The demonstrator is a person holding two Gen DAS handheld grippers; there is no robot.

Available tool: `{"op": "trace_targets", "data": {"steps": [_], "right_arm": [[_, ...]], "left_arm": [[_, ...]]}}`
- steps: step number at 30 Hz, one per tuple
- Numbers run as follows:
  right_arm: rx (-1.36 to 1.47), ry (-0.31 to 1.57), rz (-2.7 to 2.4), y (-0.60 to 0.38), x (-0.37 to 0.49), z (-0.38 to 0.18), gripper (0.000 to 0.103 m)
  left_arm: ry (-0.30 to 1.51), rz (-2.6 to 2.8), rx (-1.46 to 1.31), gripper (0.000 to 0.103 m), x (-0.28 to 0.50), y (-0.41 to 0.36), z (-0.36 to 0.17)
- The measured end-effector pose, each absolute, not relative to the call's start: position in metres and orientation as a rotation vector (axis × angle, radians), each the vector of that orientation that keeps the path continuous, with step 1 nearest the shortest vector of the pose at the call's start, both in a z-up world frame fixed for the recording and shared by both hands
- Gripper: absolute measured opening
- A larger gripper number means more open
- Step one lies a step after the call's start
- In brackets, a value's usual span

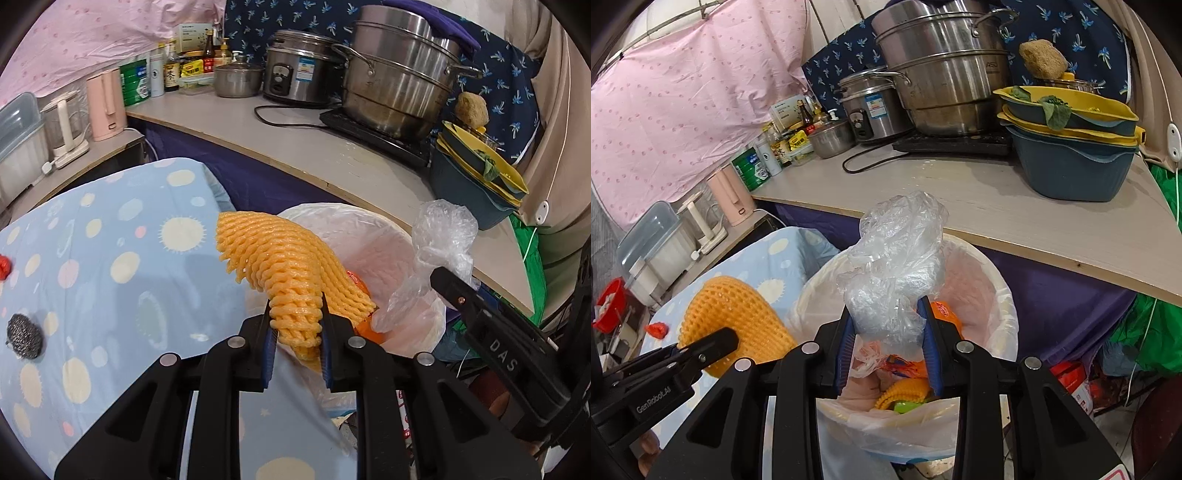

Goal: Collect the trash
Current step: 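Grasp the orange mesh sleeve with the left tool while the right tool carries the clear bag over the bin, then release the clear bag into the bin with the right tool while the left tool drops the mesh sleeve in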

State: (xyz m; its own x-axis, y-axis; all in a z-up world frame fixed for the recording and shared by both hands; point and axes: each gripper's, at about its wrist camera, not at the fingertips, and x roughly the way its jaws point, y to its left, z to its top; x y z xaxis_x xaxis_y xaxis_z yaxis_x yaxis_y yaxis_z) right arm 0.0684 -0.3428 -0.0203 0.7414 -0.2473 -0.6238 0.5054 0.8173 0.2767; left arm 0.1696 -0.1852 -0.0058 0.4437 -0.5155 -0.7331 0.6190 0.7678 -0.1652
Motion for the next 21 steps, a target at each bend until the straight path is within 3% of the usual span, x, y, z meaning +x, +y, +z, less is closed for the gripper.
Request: {"op": "trace_targets", "data": {"steps": [10,11,12,14,21], "right_arm": [[0.468,0.617,-0.463,-0.358,0.067,-0.032,0.035],[0.469,0.614,-0.467,-0.358,0.066,-0.032,0.035],[0.470,0.612,-0.472,-0.359,0.066,-0.032,0.036],[0.474,0.601,-0.484,-0.360,0.064,-0.031,0.045],[0.480,0.580,-0.486,-0.359,0.060,-0.025,0.049]], "left_arm": [[0.881,-0.730,0.176,0.024,0.171,-0.220,-0.025],[0.878,-0.730,0.176,0.031,0.171,-0.222,-0.025],[0.876,-0.722,0.178,0.045,0.171,-0.223,-0.026],[0.858,-0.707,0.179,0.056,0.170,-0.223,-0.025],[0.860,-0.679,0.166,0.061,0.174,-0.217,-0.024]]}}
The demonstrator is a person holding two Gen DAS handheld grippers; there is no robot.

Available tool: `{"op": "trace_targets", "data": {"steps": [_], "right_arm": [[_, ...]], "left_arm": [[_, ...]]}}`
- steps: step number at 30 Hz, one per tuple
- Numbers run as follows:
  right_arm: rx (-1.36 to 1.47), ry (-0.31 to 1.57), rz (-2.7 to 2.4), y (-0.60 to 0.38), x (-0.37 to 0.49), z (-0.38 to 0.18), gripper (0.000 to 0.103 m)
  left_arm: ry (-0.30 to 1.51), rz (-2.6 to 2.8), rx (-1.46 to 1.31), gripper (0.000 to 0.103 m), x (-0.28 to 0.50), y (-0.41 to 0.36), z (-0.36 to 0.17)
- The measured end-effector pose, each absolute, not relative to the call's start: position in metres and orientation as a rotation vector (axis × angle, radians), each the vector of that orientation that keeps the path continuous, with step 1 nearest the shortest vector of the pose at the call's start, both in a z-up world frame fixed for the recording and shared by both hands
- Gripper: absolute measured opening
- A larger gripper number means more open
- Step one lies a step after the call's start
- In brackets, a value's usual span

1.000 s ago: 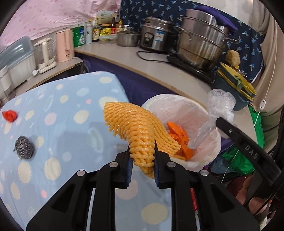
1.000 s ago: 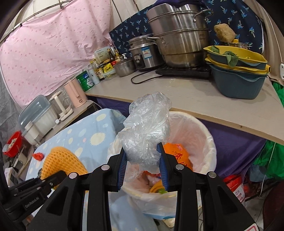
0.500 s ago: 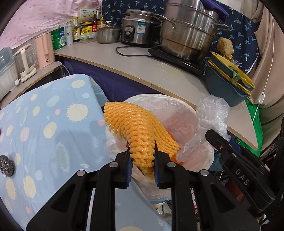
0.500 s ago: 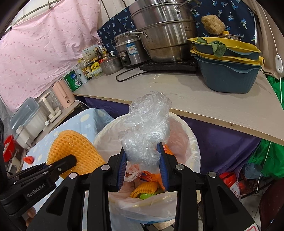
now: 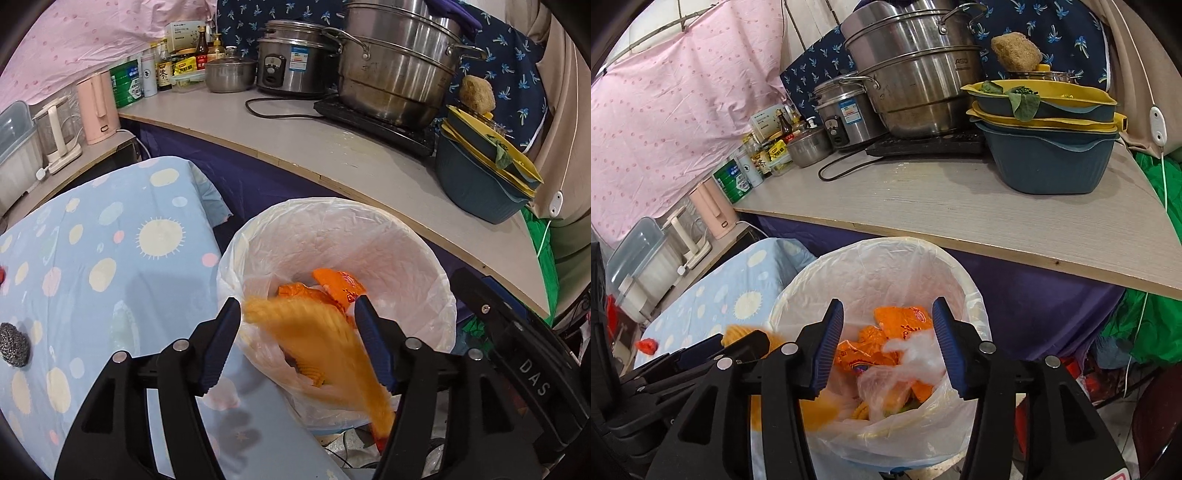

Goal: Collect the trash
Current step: 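Release the clear bag into the bin with the right tool while the left tool drops the mesh sleeve in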

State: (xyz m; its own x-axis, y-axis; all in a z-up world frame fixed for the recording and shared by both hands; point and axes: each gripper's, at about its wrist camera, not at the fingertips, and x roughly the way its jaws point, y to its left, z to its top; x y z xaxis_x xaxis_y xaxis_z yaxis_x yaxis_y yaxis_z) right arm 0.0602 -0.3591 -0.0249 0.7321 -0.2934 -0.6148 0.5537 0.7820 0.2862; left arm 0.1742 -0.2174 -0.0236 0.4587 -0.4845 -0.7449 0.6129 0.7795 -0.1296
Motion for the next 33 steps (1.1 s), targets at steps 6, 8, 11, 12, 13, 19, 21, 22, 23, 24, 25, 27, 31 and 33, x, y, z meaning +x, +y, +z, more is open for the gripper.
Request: {"op": "trace_targets", "data": {"steps": [6,8,11,12,13,19,21,22,23,24,25,27,31,33], "right_arm": [[0.475,0.578,-0.475,-0.352,0.061,-0.022,0.050],[0.469,0.577,-0.472,-0.349,0.062,-0.020,0.050],[0.465,0.580,-0.464,-0.345,0.061,-0.018,0.052],[0.468,0.586,-0.456,-0.343,0.061,-0.018,0.053],[0.478,0.596,-0.440,-0.340,0.059,-0.019,0.053],[0.416,0.688,-0.328,-0.291,0.062,-0.043,0.056],[0.399,0.714,-0.304,-0.279,0.069,-0.052,0.056],[0.398,0.722,-0.290,-0.275,0.072,-0.054,0.056],[0.392,0.729,-0.281,-0.271,0.077,-0.057,0.056],[0.383,0.739,-0.277,-0.268,0.081,-0.060,0.056],[0.373,0.749,-0.271,-0.265,0.084,-0.062,0.056],[0.363,0.764,-0.262,-0.262,0.092,-0.067,0.056],[0.361,0.796,-0.252,-0.261,0.105,-0.079,0.053],[0.366,0.813,-0.242,-0.262,0.111,-0.085,0.035]], "left_arm": [[0.851,-0.666,0.155,0.061,0.176,-0.210,-0.019],[0.849,-0.660,0.149,0.063,0.176,-0.207,-0.018],[0.843,-0.650,0.142,0.064,0.178,-0.203,-0.015],[0.842,-0.646,0.136,0.064,0.179,-0.199,-0.014],[0.842,-0.641,0.131,0.064,0.180,-0.195,-0.014],[0.871,-0.577,0.108,0.066,0.190,-0.164,-0.029],[0.888,-0.557,0.078,0.066,0.193,-0.149,-0.033],[0.894,-0.552,0.067,0.066,0.194,-0.143,-0.034],[0.896,-0.539,0.064,0.066,0.194,-0.136,-0.034],[0.894,-0.528,0.068,0.066,0.194,-0.131,-0.035],[0.891,-0.512,0.076,0.066,0.194,-0.125,-0.035],[0.891,-0.487,0.078,0.066,0.193,-0.112,-0.037],[0.921,-0.451,0.059,0.066,0.194,-0.087,-0.046],[0.932,-0.431,0.059,0.066,0.194,-0.077,-0.051]]}}
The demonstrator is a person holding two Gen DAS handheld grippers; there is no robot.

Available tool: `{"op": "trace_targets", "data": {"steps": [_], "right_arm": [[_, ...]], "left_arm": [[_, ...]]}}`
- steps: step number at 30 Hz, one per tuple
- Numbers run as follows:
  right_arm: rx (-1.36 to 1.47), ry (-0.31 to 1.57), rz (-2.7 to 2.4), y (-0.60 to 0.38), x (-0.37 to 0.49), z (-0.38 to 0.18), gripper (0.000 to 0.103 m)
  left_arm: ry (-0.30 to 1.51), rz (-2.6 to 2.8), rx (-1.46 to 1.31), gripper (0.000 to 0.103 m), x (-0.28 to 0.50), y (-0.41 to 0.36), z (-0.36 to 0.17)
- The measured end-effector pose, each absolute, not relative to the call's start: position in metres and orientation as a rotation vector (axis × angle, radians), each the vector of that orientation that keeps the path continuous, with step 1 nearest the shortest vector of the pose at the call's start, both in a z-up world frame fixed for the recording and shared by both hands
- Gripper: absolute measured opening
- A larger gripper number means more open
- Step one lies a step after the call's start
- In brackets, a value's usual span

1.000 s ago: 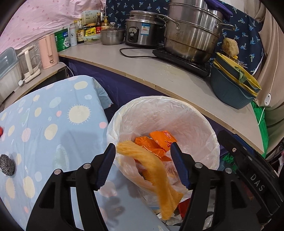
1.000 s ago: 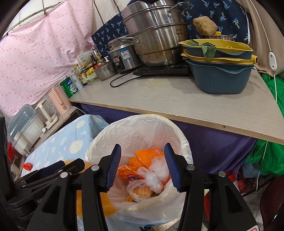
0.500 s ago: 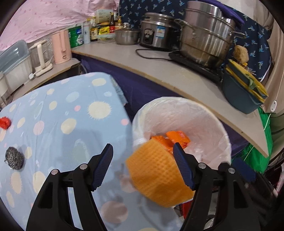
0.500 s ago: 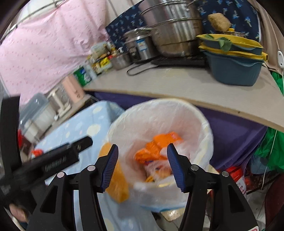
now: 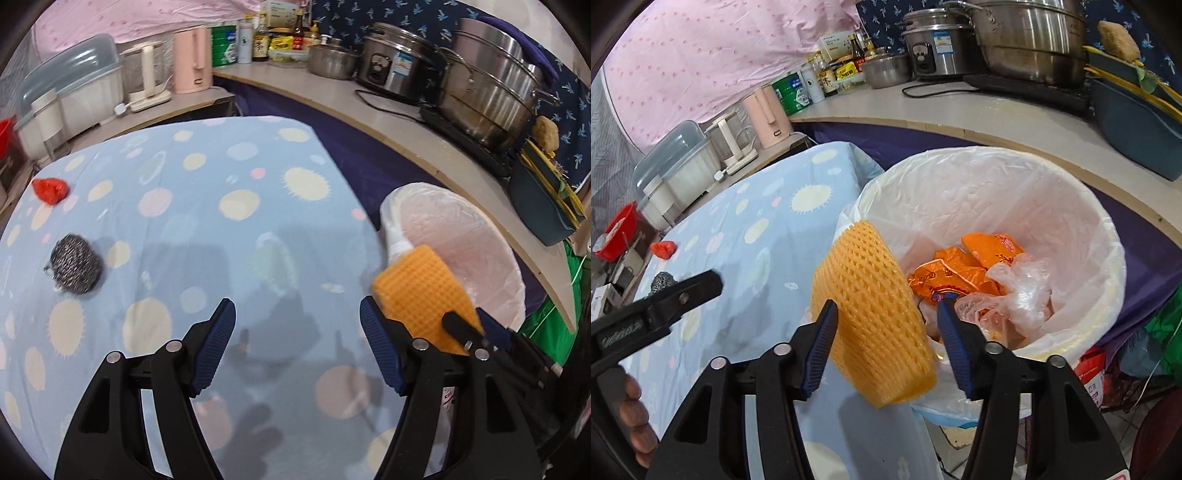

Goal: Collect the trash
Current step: 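Release the clear bag into the bin with the right tool while the left tool drops the mesh sleeve in, then move both open tools back over the steel wool and red bag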

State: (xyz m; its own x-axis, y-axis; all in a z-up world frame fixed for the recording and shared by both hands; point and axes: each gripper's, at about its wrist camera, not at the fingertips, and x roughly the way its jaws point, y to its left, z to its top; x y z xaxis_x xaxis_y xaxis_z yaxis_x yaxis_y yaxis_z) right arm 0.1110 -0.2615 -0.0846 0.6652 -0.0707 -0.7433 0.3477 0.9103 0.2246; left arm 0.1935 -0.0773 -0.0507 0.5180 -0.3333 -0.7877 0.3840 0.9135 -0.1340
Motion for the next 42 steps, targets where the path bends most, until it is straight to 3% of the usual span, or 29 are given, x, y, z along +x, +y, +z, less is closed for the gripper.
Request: {"op": "trace_targets", "data": {"steps": [1,4,11,13,16,18,20,31,33,42], "right_arm": [[0.364,0.817,-0.240,-0.261,0.113,-0.086,0.024],[0.357,0.792,-0.244,-0.261,0.113,-0.079,0.010],[0.353,0.690,-0.377,-0.292,0.112,-0.046,0.010],[0.380,0.668,-0.420,-0.303,0.110,-0.041,0.016],[0.420,0.637,-0.451,-0.311,0.105,-0.037,0.034],[0.422,0.632,-0.454,-0.309,0.102,-0.036,0.038],[0.419,0.634,-0.442,-0.302,0.103,-0.035,0.045],[0.353,0.665,-0.281,-0.228,0.128,-0.027,0.054],[0.348,0.676,-0.238,-0.209,0.137,-0.027,0.055],[0.295,0.753,-0.048,-0.110,0.184,-0.043,0.060]], "left_arm": [[0.936,-0.420,0.061,0.066,0.193,-0.073,-0.053],[0.943,-0.396,0.059,0.066,0.194,-0.061,-0.058],[0.943,-0.372,0.027,0.066,0.196,-0.037,-0.057],[0.944,-0.364,0.018,0.067,0.198,-0.031,-0.057],[0.946,-0.354,0.000,0.071,0.200,-0.024,-0.056],[0.941,-0.345,-0.015,0.078,0.201,-0.019,-0.054],[0.936,-0.344,-0.024,0.078,0.202,-0.014,-0.052],[0.917,-0.295,-0.083,0.082,0.213,0.028,-0.040],[0.907,-0.271,-0.097,0.087,0.215,0.044,-0.038],[0.891,-0.141,-0.123,0.087,0.237,0.128,-0.036]]}}
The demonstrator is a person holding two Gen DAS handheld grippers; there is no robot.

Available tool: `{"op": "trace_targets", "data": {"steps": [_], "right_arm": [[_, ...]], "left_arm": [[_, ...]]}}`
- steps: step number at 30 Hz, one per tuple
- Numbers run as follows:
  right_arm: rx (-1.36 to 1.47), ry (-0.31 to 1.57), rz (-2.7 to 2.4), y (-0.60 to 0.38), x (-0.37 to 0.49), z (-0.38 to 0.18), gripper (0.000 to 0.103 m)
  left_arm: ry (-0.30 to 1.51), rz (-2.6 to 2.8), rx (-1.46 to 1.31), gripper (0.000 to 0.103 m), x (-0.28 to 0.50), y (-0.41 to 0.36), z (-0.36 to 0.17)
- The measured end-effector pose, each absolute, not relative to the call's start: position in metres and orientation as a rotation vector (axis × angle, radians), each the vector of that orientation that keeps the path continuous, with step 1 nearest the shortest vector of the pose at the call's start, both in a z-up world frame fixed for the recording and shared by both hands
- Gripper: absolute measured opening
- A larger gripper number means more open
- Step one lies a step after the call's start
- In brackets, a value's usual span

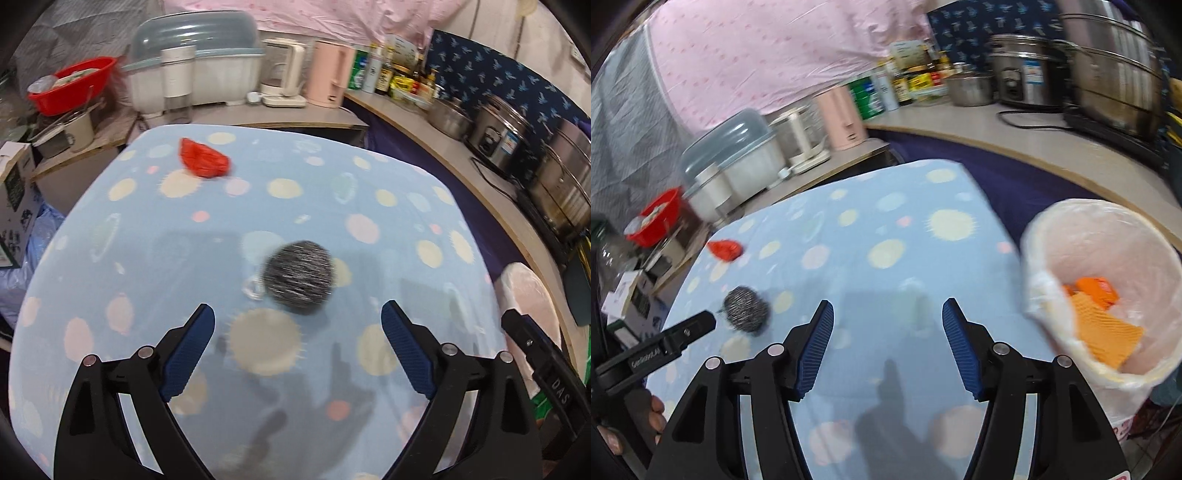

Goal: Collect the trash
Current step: 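Move both open tools back over the steel wool and red bag, then grasp the steel wool scrubber with the right tool while the left tool grasps the red plastic bag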

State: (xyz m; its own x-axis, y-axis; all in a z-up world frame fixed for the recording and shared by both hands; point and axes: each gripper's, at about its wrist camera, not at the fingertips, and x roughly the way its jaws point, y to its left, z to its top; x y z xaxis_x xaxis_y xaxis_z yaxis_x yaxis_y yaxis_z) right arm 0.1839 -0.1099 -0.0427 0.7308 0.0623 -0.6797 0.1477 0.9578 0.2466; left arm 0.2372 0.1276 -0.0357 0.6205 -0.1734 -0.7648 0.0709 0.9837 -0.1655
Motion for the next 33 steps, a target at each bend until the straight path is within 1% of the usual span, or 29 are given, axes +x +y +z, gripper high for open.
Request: {"op": "trace_targets", "data": {"steps": [6,11,14,16,19,33], "right_arm": [[0.263,0.802,0.059,-0.048,0.216,-0.056,0.061],[0.220,0.836,0.112,-0.003,0.239,-0.068,0.066],[0.201,0.852,0.134,0.017,0.252,-0.074,0.067],[0.192,0.858,0.140,0.026,0.258,-0.077,0.068],[0.174,0.863,0.141,0.038,0.269,-0.081,0.072],[0.148,0.887,0.151,0.058,0.296,-0.095,0.072]], "left_arm": [[0.893,-0.061,-0.122,0.088,0.254,0.177,-0.041],[0.900,-0.022,-0.121,0.088,0.269,0.208,-0.049],[0.907,-0.009,-0.113,0.089,0.280,0.220,-0.055],[0.911,-0.008,-0.115,0.089,0.286,0.226,-0.057],[0.917,-0.010,-0.117,0.089,0.296,0.230,-0.061],[0.937,-0.014,-0.110,0.090,0.326,0.238,-0.074]]}}
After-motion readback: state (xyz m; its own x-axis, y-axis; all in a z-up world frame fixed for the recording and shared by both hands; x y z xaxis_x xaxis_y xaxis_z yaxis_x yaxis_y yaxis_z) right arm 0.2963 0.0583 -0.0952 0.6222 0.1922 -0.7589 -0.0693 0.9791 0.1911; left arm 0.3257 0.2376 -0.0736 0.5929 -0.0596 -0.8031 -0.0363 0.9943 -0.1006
